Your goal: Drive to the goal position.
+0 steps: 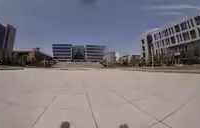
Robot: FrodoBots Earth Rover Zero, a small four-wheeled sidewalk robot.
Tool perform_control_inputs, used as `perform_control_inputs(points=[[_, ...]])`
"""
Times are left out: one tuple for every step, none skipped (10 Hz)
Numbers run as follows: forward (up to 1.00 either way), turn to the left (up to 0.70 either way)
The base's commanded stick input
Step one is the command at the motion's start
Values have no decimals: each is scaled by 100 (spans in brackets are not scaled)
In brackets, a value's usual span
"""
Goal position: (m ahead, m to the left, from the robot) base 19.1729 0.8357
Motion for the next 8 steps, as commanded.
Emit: perform_control_inputs(points=[[70, 0], [70, 0], [70, 0], [70, 0], [70, 0], [70, 0], [70, 0], [70, 0]])
